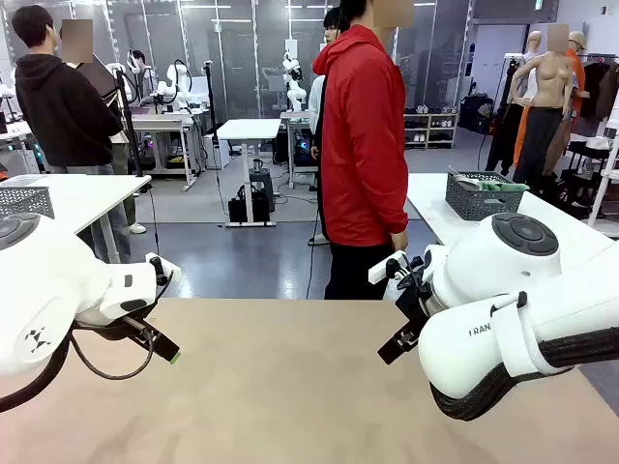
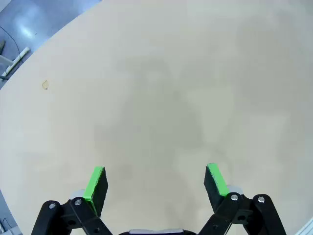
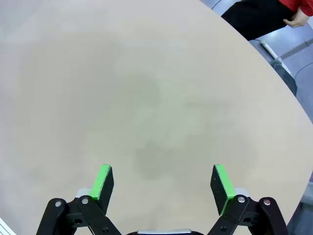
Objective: Fold the towels and place them in the basket.
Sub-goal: When a person lays out a Towel with hook on the table, fold it in half twice.
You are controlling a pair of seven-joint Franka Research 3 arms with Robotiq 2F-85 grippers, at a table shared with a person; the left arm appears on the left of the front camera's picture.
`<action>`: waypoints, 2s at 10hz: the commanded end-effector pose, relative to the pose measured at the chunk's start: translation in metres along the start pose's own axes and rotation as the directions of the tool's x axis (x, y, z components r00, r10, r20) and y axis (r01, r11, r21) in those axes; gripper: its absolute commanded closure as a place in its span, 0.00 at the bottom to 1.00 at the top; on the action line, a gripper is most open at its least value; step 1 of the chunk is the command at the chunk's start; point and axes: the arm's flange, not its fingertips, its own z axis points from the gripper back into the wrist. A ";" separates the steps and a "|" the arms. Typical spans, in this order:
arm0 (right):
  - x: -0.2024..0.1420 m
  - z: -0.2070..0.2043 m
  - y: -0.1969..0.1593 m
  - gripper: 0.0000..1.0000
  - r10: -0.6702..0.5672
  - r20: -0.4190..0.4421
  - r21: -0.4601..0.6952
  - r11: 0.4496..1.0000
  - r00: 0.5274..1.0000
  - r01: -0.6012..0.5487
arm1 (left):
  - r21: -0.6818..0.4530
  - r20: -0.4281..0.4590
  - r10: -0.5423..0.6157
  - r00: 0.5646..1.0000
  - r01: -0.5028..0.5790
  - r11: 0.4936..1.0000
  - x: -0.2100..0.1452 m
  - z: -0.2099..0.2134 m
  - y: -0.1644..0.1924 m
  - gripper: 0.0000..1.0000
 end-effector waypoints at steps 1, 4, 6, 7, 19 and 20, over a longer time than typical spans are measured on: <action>0.000 0.000 0.000 0.00 0.000 0.000 0.000 1.000 1.000 0.000 | 0.000 0.000 -0.001 1.000 0.001 1.000 0.000 0.000 0.000 0.00; 0.000 0.000 0.000 0.00 0.000 0.000 0.000 1.000 1.000 0.000 | 0.000 0.000 -0.001 1.000 0.001 1.000 0.000 0.000 0.000 0.00; 0.000 0.000 0.000 0.00 0.000 0.000 0.000 1.000 1.000 0.000 | 0.000 0.000 -0.001 1.000 0.001 1.000 0.000 0.000 0.000 0.00; 0.000 0.000 0.000 0.00 0.000 0.000 0.000 1.000 1.000 0.000 | 0.000 0.000 -0.001 1.000 0.001 1.000 0.000 0.000 0.000 0.00; 0.047 0.012 0.037 0.00 0.420 -0.020 0.124 0.901 0.907 -0.415 | -0.128 -0.025 -0.431 0.902 0.425 0.896 0.071 -0.002 -0.051 0.00; 0.053 0.015 0.042 0.00 0.505 -0.007 0.172 0.851 0.863 -0.496 | -0.155 -0.027 -0.514 0.857 0.505 0.849 0.081 -0.005 -0.062 0.00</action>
